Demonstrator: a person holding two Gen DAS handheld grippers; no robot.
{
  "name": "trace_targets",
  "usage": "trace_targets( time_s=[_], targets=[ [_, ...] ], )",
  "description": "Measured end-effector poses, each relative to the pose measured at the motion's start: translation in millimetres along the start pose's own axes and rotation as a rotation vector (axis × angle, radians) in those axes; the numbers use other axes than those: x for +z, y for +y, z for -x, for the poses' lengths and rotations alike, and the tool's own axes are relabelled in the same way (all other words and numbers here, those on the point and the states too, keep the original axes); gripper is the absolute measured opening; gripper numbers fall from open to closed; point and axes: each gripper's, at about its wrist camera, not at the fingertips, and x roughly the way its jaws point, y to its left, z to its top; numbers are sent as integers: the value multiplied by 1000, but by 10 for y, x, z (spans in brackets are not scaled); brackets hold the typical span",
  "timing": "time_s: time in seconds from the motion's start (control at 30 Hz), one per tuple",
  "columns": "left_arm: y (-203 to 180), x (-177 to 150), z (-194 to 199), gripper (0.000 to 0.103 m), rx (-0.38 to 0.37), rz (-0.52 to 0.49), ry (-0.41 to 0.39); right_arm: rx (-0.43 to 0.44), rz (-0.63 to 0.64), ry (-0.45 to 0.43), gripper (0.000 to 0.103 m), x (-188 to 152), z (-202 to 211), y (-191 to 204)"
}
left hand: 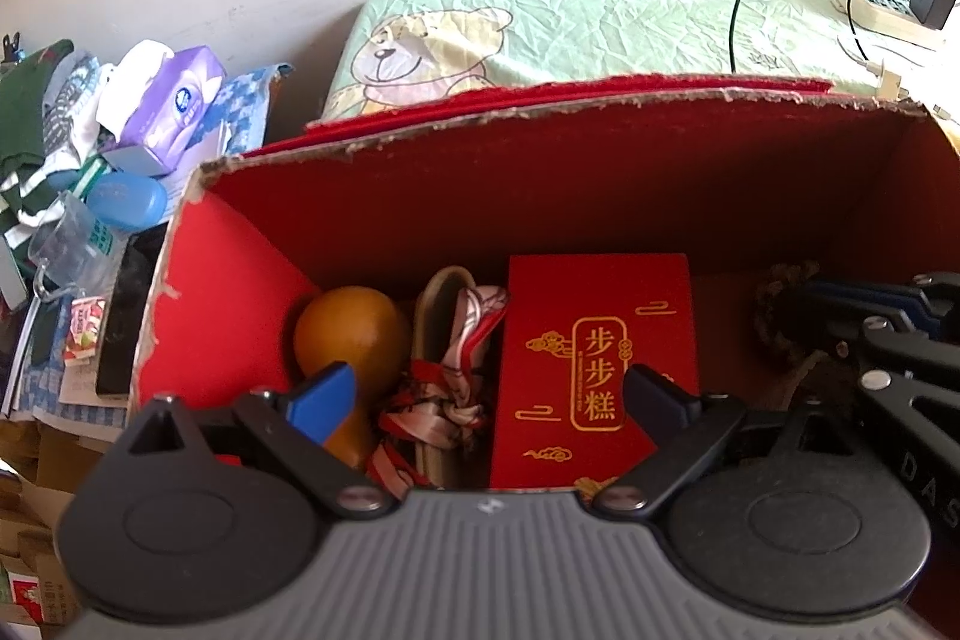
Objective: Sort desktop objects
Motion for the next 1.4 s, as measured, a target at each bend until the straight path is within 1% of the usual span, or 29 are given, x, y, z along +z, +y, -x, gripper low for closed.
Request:
trace_targets(
  time_s=[0.37,0.6,1.4],
  targets=[
    [-11,-13,7,96,12,-10,-9,2,-9,-3,6,0,-2,-7],
    [-8,-7,0,96,5,-11,-5,-2,-19,-17,5,-13,19,-12],
    [2,-19,27,96,0,-5,-19,-15,-8,-6,4,-19,16,4]
  ],
)
